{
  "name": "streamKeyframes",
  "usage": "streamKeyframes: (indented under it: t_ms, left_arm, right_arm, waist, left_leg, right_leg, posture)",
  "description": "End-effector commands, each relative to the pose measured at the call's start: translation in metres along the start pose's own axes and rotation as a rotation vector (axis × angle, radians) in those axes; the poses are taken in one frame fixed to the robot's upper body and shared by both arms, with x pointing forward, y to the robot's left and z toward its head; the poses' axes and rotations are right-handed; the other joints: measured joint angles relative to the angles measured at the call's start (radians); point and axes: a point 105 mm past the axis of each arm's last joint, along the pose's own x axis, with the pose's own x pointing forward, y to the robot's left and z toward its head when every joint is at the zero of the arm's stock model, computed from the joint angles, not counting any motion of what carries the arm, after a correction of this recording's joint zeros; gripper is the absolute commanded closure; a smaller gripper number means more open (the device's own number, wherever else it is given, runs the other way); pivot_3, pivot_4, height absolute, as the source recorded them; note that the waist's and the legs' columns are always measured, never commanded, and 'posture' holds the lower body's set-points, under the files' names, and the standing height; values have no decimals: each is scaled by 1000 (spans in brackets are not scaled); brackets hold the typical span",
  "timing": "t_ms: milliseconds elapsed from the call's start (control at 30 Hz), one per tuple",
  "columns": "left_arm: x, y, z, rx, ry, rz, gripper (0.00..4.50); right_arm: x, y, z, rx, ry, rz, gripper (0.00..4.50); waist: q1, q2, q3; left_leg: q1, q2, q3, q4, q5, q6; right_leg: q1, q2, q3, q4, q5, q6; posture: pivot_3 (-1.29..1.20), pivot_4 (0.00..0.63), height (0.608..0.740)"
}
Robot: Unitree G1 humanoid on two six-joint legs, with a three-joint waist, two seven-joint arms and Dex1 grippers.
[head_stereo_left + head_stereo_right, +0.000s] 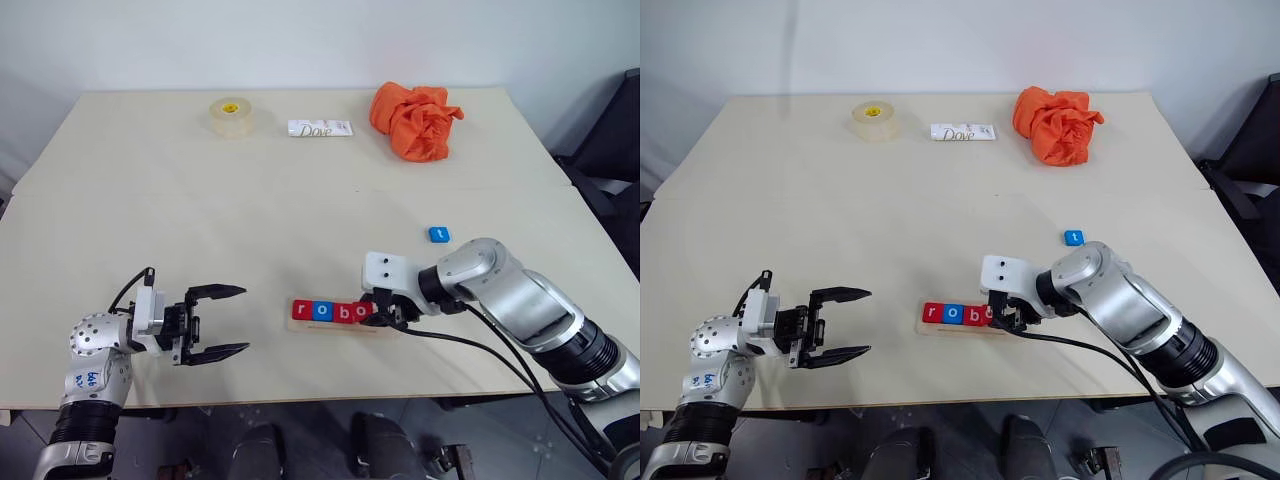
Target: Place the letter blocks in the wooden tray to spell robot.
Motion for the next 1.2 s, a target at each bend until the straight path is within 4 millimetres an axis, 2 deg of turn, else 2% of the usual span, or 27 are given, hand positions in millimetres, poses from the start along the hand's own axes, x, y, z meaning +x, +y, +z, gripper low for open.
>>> streamKeyframes:
  t_ms: [33,333,800,833,867,1067,1200]
  left_arm:
    - [-1,-4,5,31,-8,-23,0]
    - [0,-3,5,32,-10,-23,0]
    - [1,2,5,37,-11,-23,0]
    - [1,2,5,37,-11,-24,0]
    - [1,2,5,37,-11,-24,0]
    - [1,4,5,37,-11,-21,0]
    - [2,5,4,39,-13,-21,0]
  right_arm:
    - [-3,-4,4,-23,-1,-24,3038]
    - [-2,-10,1,-11,9,-46,3038]
    - [0,0,6,-22,-19,-13,3038]
    - [0,1,7,-22,-21,-10,2321]
    - [0,1,7,-20,-23,-11,2156]
    - [-1,2,8,-20,-24,-12,111]
    - [-5,3,11,-18,-32,-16,46]
  waist:
    - [0,0,0]
    - [0,0,0]
    - [0,0,0]
    - [0,0,0]
    - [-1,0,0]
    - [0,0,0]
    - [0,0,0]
  left_leg:
    - [0,0,0,0,0,0]
    - [0,0,0,0,0,0]
    - [0,0,0,0,0,0]
    - [0,0,0,0,0,0]
    - [0,0,0,0,0,0]
    - [0,0,0,0,0,0]
    - [0,0,0,0,0,0]
  right_leg:
    - [0,0,0,0,0,0]
    - [0,0,0,0,0,0]
    - [0,0,0,0,0,0]
    - [0,0,0,0,0,0]
    - [0,0,0,0,0,0]
    - [0,0,0,0,0,0]
    - [0,0,0,0,0,0]
  posture:
    - [0,150,740]
    - [0,150,740]
    - [0,150,740]
    - [0,150,740]
    - [0,150,740]
    - [0,150,740]
    - [0,150,740]
